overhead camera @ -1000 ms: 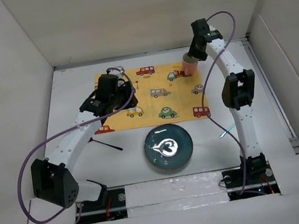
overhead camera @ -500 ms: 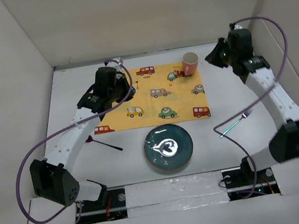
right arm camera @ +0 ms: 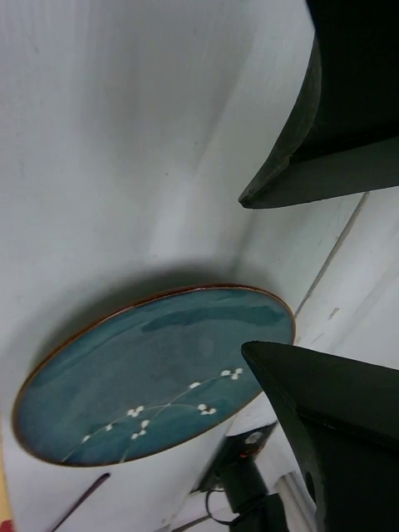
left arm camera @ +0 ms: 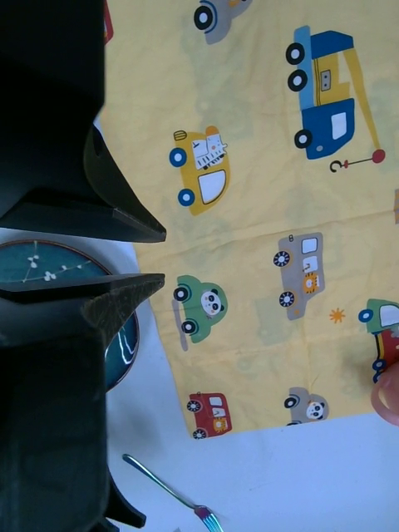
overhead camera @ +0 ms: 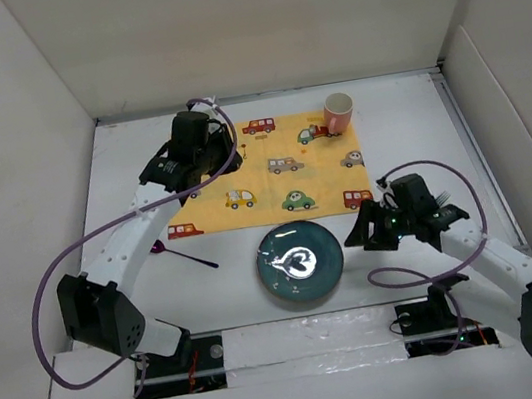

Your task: Set the dinner table for one person

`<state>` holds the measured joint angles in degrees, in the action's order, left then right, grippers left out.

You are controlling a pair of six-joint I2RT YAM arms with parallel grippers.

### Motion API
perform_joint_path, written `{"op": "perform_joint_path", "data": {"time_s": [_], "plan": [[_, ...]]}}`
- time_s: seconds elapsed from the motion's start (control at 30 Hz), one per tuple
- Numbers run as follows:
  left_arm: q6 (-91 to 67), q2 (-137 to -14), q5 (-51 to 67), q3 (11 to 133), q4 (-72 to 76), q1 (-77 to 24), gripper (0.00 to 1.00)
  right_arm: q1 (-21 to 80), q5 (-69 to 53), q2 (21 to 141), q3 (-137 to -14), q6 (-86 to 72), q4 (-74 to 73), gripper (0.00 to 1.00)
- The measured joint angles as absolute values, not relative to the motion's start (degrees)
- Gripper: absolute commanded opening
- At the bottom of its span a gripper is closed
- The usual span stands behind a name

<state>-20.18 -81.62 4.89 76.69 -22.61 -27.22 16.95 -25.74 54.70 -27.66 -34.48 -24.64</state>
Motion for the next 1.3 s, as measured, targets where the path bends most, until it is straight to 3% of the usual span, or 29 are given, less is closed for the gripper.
{"op": "perform_joint_path", "data": {"time_s": [0.2,0.4,0.5,0.53,0.57,0.63,0.8,1.0,1.3], "plan": [[-20.91,-82.39,4.95,76.82,-23.11,-27.22,0.21,21.54,-29.26,63.9,-26.13,-35.7,-18.15,0.67],[-22.15,-82.19,4.95,76.47,-22.92,-27.22,0.21,24.77,-32.42,74.35,-25.5,-38.52,-8.73,0.57],[-22.59,-81.65,4.84,76.01,-23.0,-27.22,0.21,25.45,-34.24,79.2,-26.11,-40.36,-2.59,0.43],[-22.63,-81.36,4.73,75.83,-22.98,-27.22,0.21,25.69,-34.5,80.82,-26.39,-40.86,-1.15,0.28],[-22.65,-81.1,4.67,75.68,-23.03,-27.22,0.21,25.76,-34.61,81.84,-26.65,-41.45,0.58,0.06],[-22.72,-80.47,4.29,75.48,-23.07,-27.22,0.21,25.89,-35.22,84.27,-27.05,-41.76,1.21,0.0],[-22.41,-79.22,2.42,75.44,-23.31,-27.22,0.22,26.61,-35.51,79.55,-29.28,-40.6,-2.72,0.0],[-18.79,-78.89,-1.63,78.5,-25.67,-25.52,0.33,25.02,-30.41,72.6,-39.42,-39.9,-15.81,0.0],[-16.19,-78.04,-2.07,86.32,-23.33,-23.94,0.36,24.84,-23.7,96.73,-70.74,-46.24,-11.9,0.0]]}}
